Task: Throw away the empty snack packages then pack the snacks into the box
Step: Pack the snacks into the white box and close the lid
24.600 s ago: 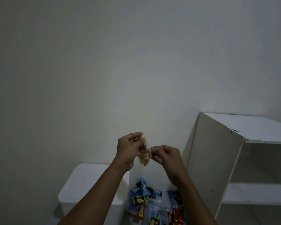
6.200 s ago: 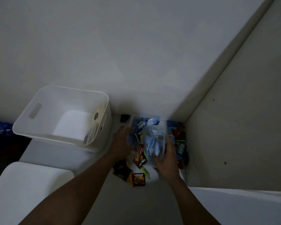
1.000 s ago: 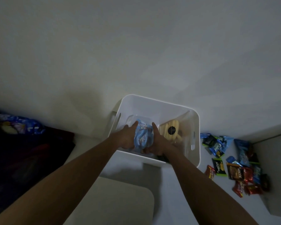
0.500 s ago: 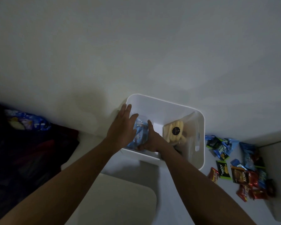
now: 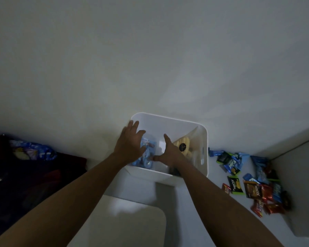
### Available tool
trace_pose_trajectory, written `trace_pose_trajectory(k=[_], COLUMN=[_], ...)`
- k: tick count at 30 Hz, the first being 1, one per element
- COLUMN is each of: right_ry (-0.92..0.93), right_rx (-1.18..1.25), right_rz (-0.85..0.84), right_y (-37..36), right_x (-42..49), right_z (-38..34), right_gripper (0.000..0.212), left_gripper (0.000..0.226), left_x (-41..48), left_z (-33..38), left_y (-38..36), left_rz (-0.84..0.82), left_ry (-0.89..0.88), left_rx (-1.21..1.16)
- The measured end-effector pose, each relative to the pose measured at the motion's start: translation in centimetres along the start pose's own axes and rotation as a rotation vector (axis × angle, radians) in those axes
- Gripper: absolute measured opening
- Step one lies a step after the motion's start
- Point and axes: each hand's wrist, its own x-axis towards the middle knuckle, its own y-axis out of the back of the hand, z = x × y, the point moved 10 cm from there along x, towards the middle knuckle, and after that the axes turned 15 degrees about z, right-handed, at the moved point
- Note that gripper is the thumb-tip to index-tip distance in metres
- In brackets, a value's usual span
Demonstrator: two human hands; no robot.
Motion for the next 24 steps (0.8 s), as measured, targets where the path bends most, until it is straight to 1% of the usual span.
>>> trace_pose_trajectory(k=[2,4,8,10,12,16,20,22,24], right_ry=[0.001,-0.004,-0.018,-0.029,-0.033,-0.081,-0.164,-0.205,-0.256], right_rx=[0.009,0.023,0.020,-0.003,0.003,0.020,0.023,0.025,0.045], right_rz=[0.090,0.175,0.266,0.316,0.359,0.433,0.465,0.476,0.470], right_y=[2.9,5.9,11.2,13.7,15.7,18.0,18.6,18.5,18.1], right_x=[-1.0,-2.3,-5.8,-7.8,-10.2,-15.0,-19.0,-20.5,-21.7], right_z=[0.1,0.5,1.6,2.7,4.0,8.6,14.4,17.5,20.7], right_gripper=[0.117,0.109,0.099,0.096,0.094,0.090,0.084,0.079,0.080], left_gripper=[0.061,0.063,0.067,0.066,0.065,0.062,0.058,0.059,0.067], left_x=[0.4,0.5,-0.2,-1.0,-2.0,-4.5,-7.5,-9.0,-10.4], left_z=[2.2,4.4,8.9,11.3,13.8,19.0,24.1,26.4,28.1], left_y=[1.3,1.9,3.3,3.7,4.1,4.0,2.3,0.4,-2.4], left_rz=[0.012,-0.020,-0.035,-0.057,-0.043,-0.016,-0.005,-0.052,-0.150], left_ry=[-0.015,-0.002,0.007,-0.012,-0.046,-0.079,-0.164,-0.216,-0.272], left_rx=[-0.019,-0.034,-0.054,-0.059,-0.074,-0.209,-0.319,-0.368,-0.335])
